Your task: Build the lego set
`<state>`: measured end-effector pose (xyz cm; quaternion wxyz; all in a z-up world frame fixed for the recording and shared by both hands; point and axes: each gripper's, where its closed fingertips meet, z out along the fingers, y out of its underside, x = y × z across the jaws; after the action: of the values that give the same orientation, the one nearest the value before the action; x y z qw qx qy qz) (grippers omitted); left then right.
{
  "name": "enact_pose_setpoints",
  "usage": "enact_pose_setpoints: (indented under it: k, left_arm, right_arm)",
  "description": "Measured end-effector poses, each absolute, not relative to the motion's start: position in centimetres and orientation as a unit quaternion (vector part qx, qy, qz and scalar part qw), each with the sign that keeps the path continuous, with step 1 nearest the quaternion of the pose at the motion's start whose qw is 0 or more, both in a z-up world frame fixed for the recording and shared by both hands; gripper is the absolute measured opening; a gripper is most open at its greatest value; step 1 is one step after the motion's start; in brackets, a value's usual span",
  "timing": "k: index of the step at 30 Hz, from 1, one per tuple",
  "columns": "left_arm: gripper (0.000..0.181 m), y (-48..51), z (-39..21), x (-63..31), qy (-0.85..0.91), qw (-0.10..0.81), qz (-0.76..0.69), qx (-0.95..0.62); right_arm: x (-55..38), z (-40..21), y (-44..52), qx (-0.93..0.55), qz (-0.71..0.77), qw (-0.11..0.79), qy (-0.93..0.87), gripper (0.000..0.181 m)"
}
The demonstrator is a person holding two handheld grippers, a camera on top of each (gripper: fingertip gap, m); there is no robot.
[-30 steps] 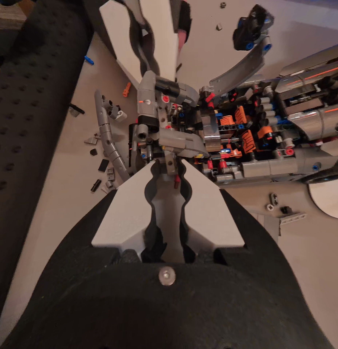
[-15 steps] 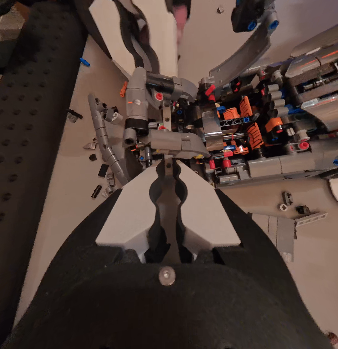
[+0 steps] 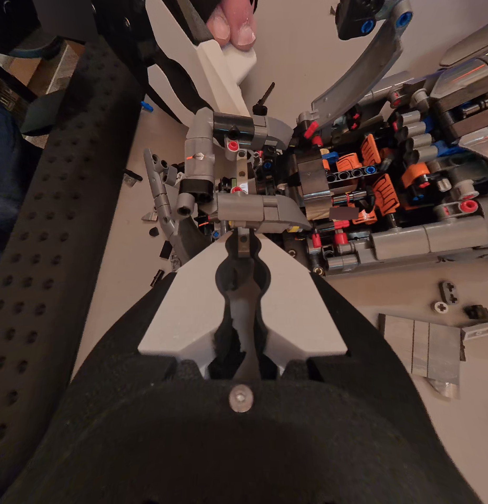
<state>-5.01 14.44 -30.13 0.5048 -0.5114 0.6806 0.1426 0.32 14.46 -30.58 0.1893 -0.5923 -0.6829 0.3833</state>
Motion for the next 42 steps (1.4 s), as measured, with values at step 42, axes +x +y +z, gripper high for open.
enact_pose_setpoints:
  k: [42]
  left_arm:
    - [0.017,14.5,-32.1,-6.6,0.619,0.385,-0.048,-0.683]
  right_arm:
    - [0.8,-30.6,16.3,-0.594,0.335,0.240,-0.691,0.005]
